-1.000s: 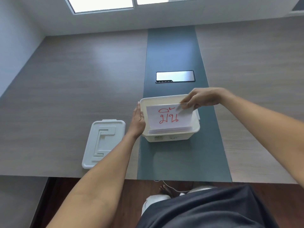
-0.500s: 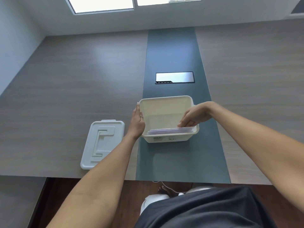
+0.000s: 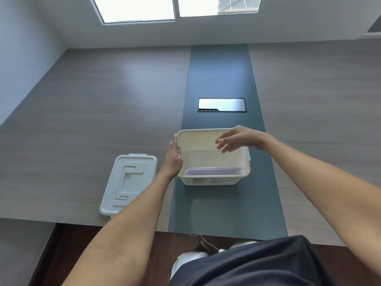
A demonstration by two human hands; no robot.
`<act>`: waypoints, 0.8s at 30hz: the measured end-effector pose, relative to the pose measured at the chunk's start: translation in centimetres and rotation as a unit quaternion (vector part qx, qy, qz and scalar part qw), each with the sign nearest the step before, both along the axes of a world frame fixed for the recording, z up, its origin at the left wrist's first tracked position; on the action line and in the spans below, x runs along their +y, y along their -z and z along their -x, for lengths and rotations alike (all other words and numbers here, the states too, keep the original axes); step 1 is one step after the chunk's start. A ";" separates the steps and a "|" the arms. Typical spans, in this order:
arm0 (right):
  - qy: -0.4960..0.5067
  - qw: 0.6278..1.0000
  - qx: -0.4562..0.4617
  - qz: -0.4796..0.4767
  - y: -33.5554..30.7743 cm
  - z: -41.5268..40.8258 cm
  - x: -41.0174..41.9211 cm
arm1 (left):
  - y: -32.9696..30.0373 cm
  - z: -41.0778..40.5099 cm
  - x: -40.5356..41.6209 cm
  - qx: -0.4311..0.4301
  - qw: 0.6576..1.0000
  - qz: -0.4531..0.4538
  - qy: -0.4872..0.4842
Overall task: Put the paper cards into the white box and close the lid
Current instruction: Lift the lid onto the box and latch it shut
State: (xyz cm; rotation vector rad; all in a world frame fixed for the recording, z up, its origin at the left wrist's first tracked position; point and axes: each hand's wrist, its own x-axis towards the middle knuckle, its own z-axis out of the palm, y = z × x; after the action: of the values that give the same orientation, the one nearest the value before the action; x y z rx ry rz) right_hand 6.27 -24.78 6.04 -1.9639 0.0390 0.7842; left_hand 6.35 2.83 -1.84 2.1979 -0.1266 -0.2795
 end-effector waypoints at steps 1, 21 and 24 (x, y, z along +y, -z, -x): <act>0.021 0.999 -0.027 -0.013 -0.4 -0.3 -0.1 | -0.1 -0.1 0.1 0.003 1.000 -0.004 0.004; -0.291 0.869 -0.314 0.247 -0.1 -9.6 18.0 | -2.9 5.6 16.7 -0.055 0.931 -0.310 -0.186; -0.347 0.814 -0.373 0.280 1.5 -9.9 20.9 | -2.1 7.7 19.1 -0.039 0.919 -0.327 -0.218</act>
State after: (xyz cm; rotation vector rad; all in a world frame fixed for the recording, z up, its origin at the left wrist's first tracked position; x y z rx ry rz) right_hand 16.16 -3.86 4.51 -2.7785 -1.0855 0.3812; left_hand -1.39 21.92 0.28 2.8166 0.4798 0.0324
